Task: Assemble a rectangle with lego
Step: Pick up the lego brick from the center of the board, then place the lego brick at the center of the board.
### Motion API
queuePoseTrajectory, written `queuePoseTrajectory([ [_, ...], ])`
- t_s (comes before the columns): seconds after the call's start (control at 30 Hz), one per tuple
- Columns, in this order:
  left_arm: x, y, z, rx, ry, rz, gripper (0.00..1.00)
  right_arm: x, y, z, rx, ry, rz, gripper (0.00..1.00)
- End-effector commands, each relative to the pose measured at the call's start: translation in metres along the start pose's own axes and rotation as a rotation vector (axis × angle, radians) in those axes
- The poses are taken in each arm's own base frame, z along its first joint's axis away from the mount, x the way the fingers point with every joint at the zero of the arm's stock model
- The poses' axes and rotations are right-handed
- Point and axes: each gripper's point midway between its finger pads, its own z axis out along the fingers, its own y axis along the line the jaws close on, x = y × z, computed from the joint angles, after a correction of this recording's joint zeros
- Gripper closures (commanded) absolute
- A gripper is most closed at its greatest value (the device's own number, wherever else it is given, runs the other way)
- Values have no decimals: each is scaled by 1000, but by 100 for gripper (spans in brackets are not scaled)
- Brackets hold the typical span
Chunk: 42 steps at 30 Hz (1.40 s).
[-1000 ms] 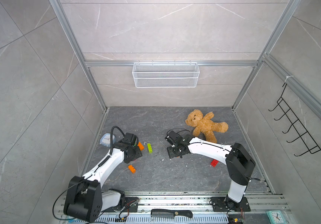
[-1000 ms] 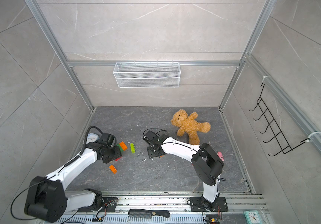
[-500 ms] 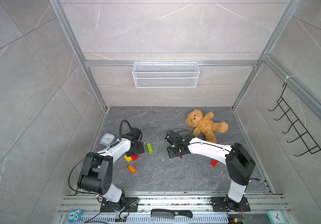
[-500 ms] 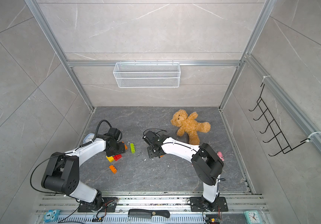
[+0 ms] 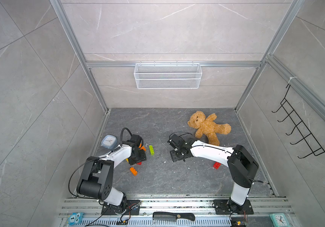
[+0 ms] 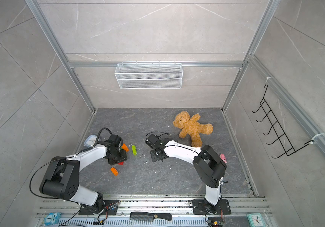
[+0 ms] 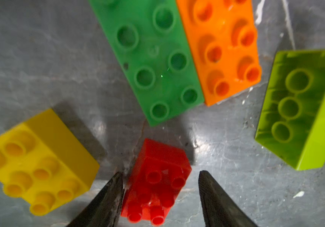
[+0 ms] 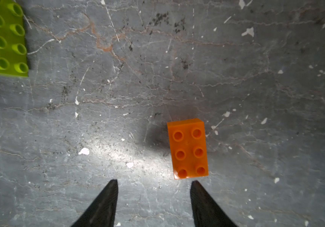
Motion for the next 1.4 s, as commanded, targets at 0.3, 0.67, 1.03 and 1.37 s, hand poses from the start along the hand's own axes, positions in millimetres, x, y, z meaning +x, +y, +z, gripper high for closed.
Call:
queuePoseTrajectory([
  [0.3, -11, 1, 5, -41, -20, -4, 62, -1, -3, -11, 18, -38, -1, 39],
  [0.67, 33, -52, -32, 81, 2, -45, 83, 13, -39, -41, 71, -94, 75, 40],
  [1.03, 104, -213, -10, 267, 85, -2, 83, 46, -81, -46, 3, -45, 255, 41],
  [1.37, 130, -253, 26, 310, 198, -45, 58, 50, -82, -44, 4, -45, 258, 42],
])
